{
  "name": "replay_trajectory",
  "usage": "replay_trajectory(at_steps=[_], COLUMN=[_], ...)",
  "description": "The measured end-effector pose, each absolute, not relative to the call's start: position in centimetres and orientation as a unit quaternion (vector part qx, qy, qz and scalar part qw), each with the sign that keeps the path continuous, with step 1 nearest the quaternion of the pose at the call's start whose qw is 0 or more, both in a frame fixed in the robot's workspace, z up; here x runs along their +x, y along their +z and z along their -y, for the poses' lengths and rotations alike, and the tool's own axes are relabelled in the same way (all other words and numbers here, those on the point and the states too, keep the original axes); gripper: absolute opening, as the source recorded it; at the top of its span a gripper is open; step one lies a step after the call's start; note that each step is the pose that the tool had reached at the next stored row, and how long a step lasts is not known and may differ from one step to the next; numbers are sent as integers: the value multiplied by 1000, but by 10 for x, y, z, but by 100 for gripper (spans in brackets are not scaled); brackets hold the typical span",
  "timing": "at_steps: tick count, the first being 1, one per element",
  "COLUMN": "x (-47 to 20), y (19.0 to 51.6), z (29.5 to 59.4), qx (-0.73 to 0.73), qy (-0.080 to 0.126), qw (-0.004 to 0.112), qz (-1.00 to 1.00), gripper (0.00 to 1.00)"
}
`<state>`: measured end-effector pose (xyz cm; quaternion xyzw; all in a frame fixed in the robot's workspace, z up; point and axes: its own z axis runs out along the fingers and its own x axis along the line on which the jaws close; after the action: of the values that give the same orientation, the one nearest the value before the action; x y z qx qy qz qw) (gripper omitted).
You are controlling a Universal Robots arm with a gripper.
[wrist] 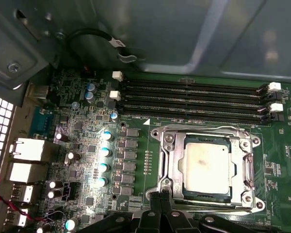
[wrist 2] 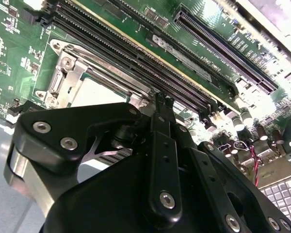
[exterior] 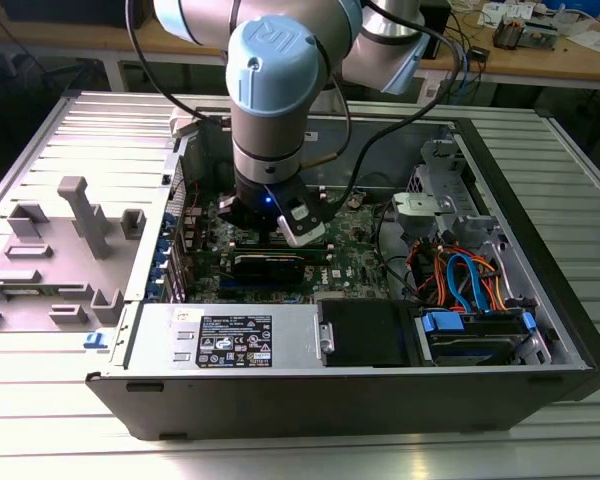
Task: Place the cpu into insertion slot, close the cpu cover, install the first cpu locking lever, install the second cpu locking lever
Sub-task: 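Install the second cpu locking lever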
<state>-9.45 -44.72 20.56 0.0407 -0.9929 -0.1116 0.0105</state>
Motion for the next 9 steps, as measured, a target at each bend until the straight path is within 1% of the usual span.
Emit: replay_trajectory(at_steps=[9], x=[-97], y=[206], z=[447], qx=[41], qy=[-112], qw=[11], qz=[993], gripper=[11])
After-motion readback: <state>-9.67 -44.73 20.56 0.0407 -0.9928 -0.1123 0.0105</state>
